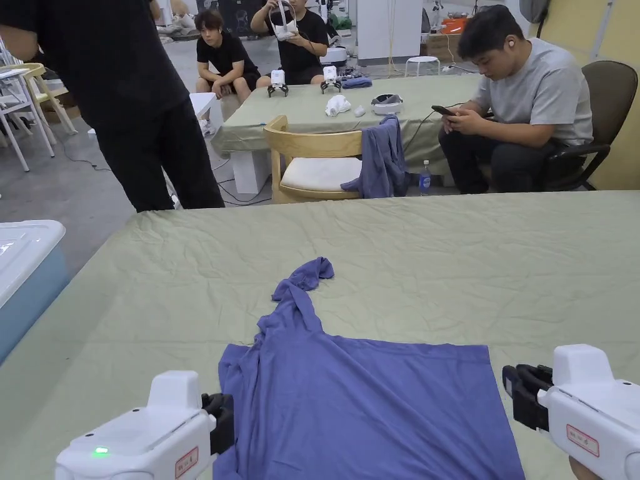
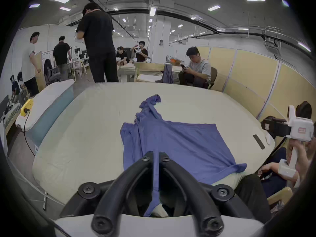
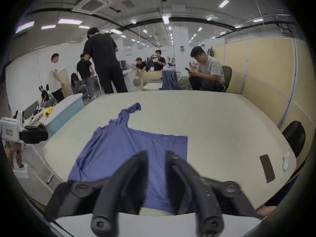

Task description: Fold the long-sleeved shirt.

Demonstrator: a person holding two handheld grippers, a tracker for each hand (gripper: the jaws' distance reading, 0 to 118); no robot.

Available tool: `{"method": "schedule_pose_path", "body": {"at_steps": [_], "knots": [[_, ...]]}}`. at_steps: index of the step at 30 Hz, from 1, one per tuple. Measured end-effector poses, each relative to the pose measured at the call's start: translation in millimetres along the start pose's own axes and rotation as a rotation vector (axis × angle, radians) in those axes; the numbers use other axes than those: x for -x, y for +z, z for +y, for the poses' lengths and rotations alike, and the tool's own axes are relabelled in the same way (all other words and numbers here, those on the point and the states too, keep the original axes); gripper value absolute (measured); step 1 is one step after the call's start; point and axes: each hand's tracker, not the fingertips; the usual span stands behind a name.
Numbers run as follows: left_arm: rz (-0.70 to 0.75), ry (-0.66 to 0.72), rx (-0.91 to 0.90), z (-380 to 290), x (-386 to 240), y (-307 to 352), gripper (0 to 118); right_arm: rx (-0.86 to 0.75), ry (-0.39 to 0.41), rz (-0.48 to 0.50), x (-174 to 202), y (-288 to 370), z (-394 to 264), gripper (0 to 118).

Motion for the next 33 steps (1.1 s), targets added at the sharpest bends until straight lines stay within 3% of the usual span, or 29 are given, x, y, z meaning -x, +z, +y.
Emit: {"method": "schedule_pose_path", "body": {"at_steps": [7, 13, 31, 32, 33], "knots": [[-0.027, -0.008, 0.053, 15.8, -2.3, -24.1, 2, 0.03, 0.013, -0.002, 1.5, -16.2, -2.3, 1], [-0.039, -0.068, 0.149, 55.9, 3.4, -86.9, 2, 0.089, 0.024, 0.005, -9.3, -45.9, 6.0, 1], [-0.081, -0.148, 0.336, 205.8, -5.9, -418.9, 2, 0.26, 0.049, 0.043, -43.7, -228.0, 42.7, 1], [-0.086, -0.144, 0.336, 209.0, -5.0, -437.2, 11, 0.271, 0.047, 0.046, -46.8, -236.7, 39.2, 1], [-0.094, -0.13, 0.336, 211.0, -3.6, -451.6, 28, 0.278, 0.046, 0.049, -48.5, -243.3, 36.7, 1]]}}
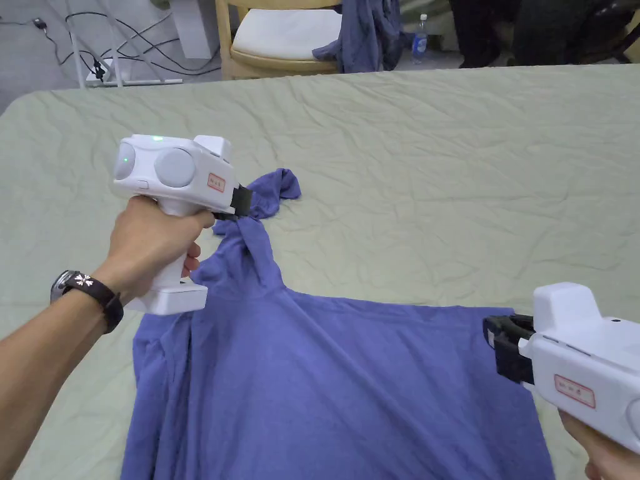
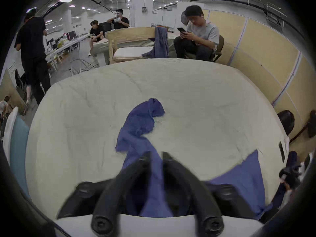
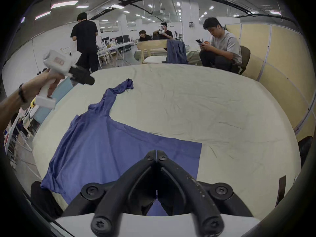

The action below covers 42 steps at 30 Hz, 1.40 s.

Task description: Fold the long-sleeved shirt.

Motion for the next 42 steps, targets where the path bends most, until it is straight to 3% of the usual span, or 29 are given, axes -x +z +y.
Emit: {"method": "schedule_pose_path", "body": {"at_steps": [2, 12, 19, 21, 22, 23, 24, 26, 30, 32, 42], "knots": [[0.008, 0.029, 0.014, 15.2, 5.6, -34.3, 77, 0.028, 0.003, 0.011, -4.9, -16.0, -2.5, 1], [0.058, 0.063, 0.105, 43.8, 40.4, -165.3, 73, 0.128, 0.018, -0.013, -29.2, -55.6, -25.8, 1], [0.072, 0.069, 0.114, 39.6, 46.9, -196.3, 72, 0.163, 0.019, -0.04, -38.0, -62.3, -34.4, 1], [0.09, 0.08, 0.1, 38.8, 44.1, -192.7, 66, 0.164, 0.001, -0.039, -40.0, -60.9, -37.1, 1], [0.105, 0.069, 0.091, 37.8, 41.3, -190.7, 56, 0.16, -0.012, -0.037, -40.7, -59.5, -38.5, 1], [0.118, 0.068, 0.078, 37.8, 40.1, -186.5, 23, 0.161, -0.023, -0.031, -41.0, -57.4, -38.9, 1], [0.119, 0.074, 0.057, 39.2, 43.5, -183.1, 6, 0.16, -0.03, -0.032, -40.2, -54.5, -40.0, 1], [0.076, 0.157, 0.042, 39.7, 50.0, -169.9, 6, 0.158, -0.03, -0.031, -37.8, -46.9, -41.4, 1], [0.09, 0.141, -0.027, 29.6, 46.9, -121.1, 6, 0.132, -0.038, -0.023, -32.6, -26.7, -40.1, 1], [0.057, 0.218, -0.092, 17.6, 45.8, -79.6, 6, 0.116, -0.045, -0.014, -29.3, -14.0, -37.8, 1], [0.099, 0.154, -0.251, -116.1, -8.6, 93.9, 6, 0.022, -0.049, 0.025, 1.9, 55.1, -48.9, 1]]}}
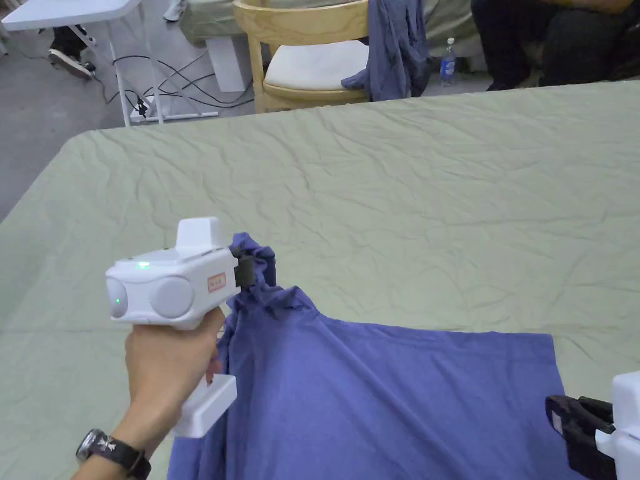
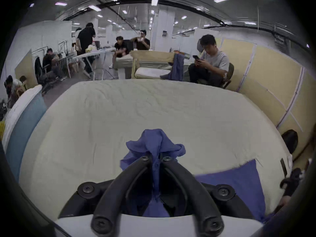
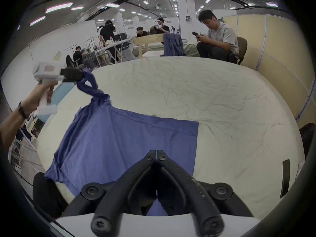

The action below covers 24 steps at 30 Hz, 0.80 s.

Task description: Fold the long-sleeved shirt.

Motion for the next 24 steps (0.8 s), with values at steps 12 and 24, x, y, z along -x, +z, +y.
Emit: {"method": "schedule_pose_path", "body": {"at_steps": [12, 24], "knots": [[0.003, 0.199, 0.238, -145.2, 21.9, 9.1, 7, 0.017, -0.017, 0.011, 19.3, 28.0, -31.6, 1], [0.006, 0.01, 0.215, -138.6, 11.3, 85.5, 79, -0.014, -0.03, -0.002, 29.0, 44.3, -31.3, 1]]}}
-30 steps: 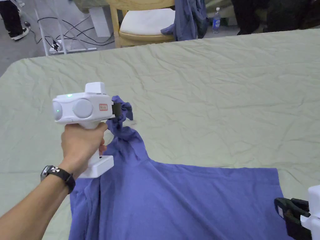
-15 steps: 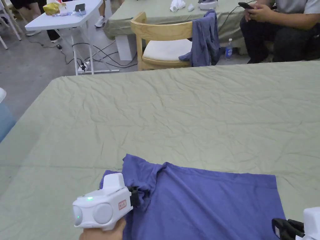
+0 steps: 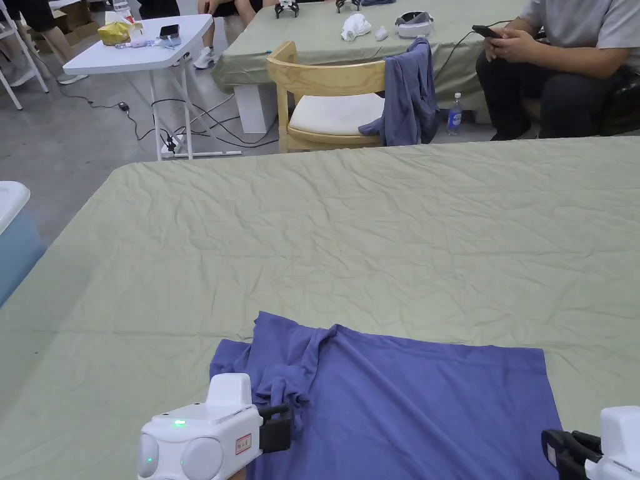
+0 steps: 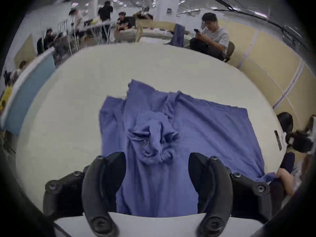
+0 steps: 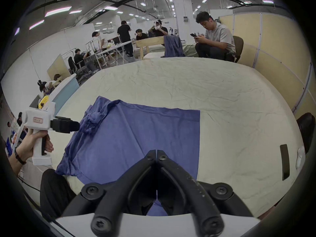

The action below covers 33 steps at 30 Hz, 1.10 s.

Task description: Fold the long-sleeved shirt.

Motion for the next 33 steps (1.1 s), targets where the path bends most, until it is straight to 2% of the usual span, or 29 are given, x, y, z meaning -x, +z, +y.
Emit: {"method": "schedule_pose_path", "body": {"at_steps": [6, 7, 10, 11, 12, 19, 22, 24, 27, 28, 31, 32, 33], "knots": [[0.043, 0.033, -0.149, -3.2, -0.1, 86.3, 76, -0.066, 0.013, -0.014, 13.0, 26.7, 0.0, 1], [0.047, 0.036, -0.161, -5.6, -0.3, 97.9, 71, -0.074, 0.01, -0.01, 15.2, 30.7, -1.3, 1], [0.065, 0.027, -0.187, -16.6, 0.7, 126.7, 39, -0.09, 0.015, -0.006, 22.4, 40.9, -5.8, 1], [0.062, 0.014, -0.191, -21.2, 0.5, 133.9, 17, -0.097, 0.014, -0.007, 24.7, 43.8, -7.5, 1], [0.062, 0.001, -0.202, -25.6, -0.2, 139.6, 6, -0.099, 0.014, -0.003, 26.3, 45.9, -8.7, 1], [0.033, -0.016, -0.134, -37.3, 4.9, 149.8, 2, -0.112, 0.011, 0.006, 38.0, 57.4, -18.6, 1], [-0.06, -0.008, -0.015, -25.7, 14.9, 136.2, 1, -0.111, 0.018, 0.006, 40.9, 56.6, -19.7, 1], [-0.083, 0.002, 0.023, -9.2, 23.3, 120.5, 0, -0.104, 0.017, 0.015, 41.1, 52.6, -19.8, 1], [-0.034, -0.05, 0.028, 19.2, 28.6, 95.8, 3, -0.09, 0.018, 0.013, 41.0, 42.1, -17.7, 1], [-0.042, -0.046, 0.022, 28.7, 31.2, 87.6, 12, -0.084, 0.018, 0.011, 40.0, 37.8, -16.4, 1], [-0.019, 0.006, 0.003, 60.1, 38.3, 57.0, 64, -0.062, 0.012, 0.009, 36.0, 21.1, -11.5, 1], [-0.022, 0.021, 0.017, 71.9, 42.6, 41.8, 74, -0.052, 0.014, 0.007, 34.8, 13.8, -9.6, 1], [-0.027, 0.032, 0.014, 80.3, 45.9, 29.1, 74, -0.043, 0.016, 0.003, 33.6, 7.8, -8.3, 1]]}}
